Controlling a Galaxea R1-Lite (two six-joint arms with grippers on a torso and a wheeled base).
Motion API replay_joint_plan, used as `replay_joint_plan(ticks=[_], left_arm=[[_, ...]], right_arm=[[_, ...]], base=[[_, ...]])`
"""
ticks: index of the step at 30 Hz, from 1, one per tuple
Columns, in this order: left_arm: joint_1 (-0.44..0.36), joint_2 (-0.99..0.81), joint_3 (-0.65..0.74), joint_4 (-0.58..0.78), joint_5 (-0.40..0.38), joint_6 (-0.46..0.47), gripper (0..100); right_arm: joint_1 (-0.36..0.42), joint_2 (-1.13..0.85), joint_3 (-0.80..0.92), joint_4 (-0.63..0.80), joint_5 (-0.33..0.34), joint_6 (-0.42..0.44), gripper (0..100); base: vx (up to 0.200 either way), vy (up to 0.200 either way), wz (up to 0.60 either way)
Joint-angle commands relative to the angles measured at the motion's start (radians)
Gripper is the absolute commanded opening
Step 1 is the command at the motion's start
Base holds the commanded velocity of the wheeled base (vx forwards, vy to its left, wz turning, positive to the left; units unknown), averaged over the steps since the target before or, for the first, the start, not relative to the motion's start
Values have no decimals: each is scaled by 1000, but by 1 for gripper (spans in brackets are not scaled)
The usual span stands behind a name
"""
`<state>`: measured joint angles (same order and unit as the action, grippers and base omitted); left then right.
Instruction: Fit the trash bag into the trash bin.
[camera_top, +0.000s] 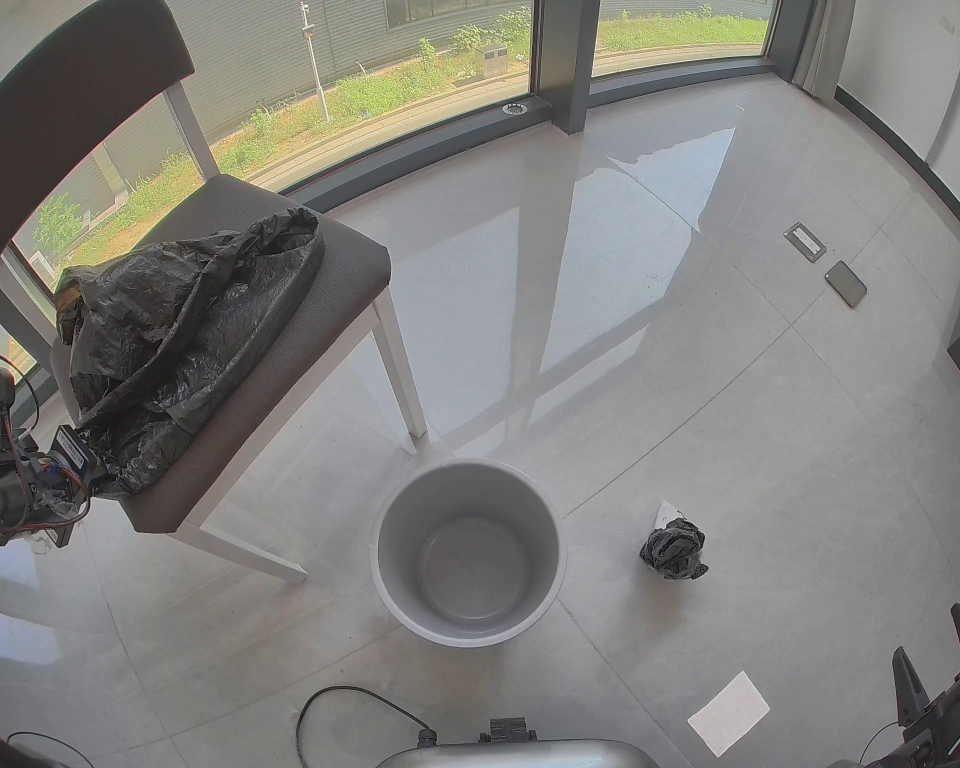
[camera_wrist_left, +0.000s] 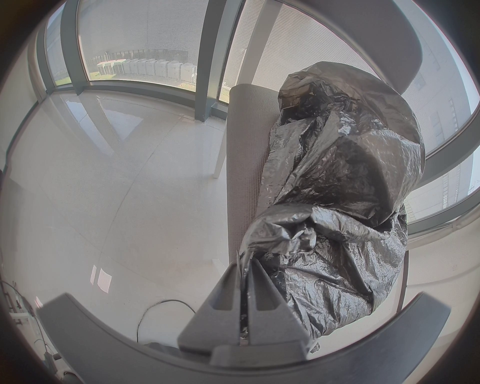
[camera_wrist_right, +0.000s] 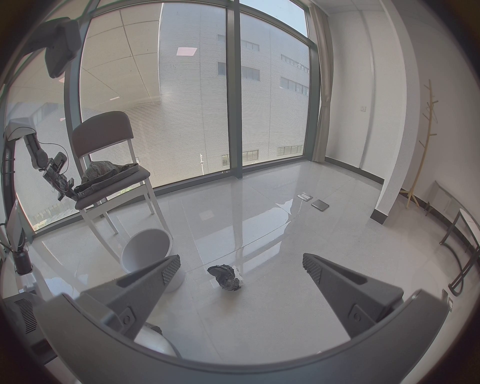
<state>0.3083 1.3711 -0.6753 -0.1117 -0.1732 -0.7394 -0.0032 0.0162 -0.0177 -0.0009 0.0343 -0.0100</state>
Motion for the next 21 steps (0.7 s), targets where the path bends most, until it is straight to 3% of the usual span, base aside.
replay_joint_plan(ticks=[1, 6, 12, 17, 18, 20, 21], left_arm=[[-3, -21, -3, 6, 1, 5, 0], [-20, -69, -21, 14, 6, 15, 0], [-127, -184, -150, 118, 8, 186, 0], [-273, -264, -294, 320, 11, 328, 0], [-273, -264, -294, 320, 11, 328, 0], [-322, -277, -333, 360, 23, 376, 0], [-344, -276, -351, 365, 37, 400, 0]], right_arm=[[0, -7, 18, -1, 4, 2, 100], [0, -7, 18, -1, 6, 1, 100], [2, -4, 15, 2, 56, -73, 100], [0, -9, 16, -2, 55, -70, 100], [0, -9, 16, -2, 55, -70, 100], [-6, 8, -5, 2, 9, -13, 100], [-6, 68, -81, 9, -7, 94, 100]], base=[[0, 0, 0], [0, 0, 0], [0, 0, 0], [0, 0, 0], [0, 0, 0], [0, 0, 0], [0, 0, 0]])
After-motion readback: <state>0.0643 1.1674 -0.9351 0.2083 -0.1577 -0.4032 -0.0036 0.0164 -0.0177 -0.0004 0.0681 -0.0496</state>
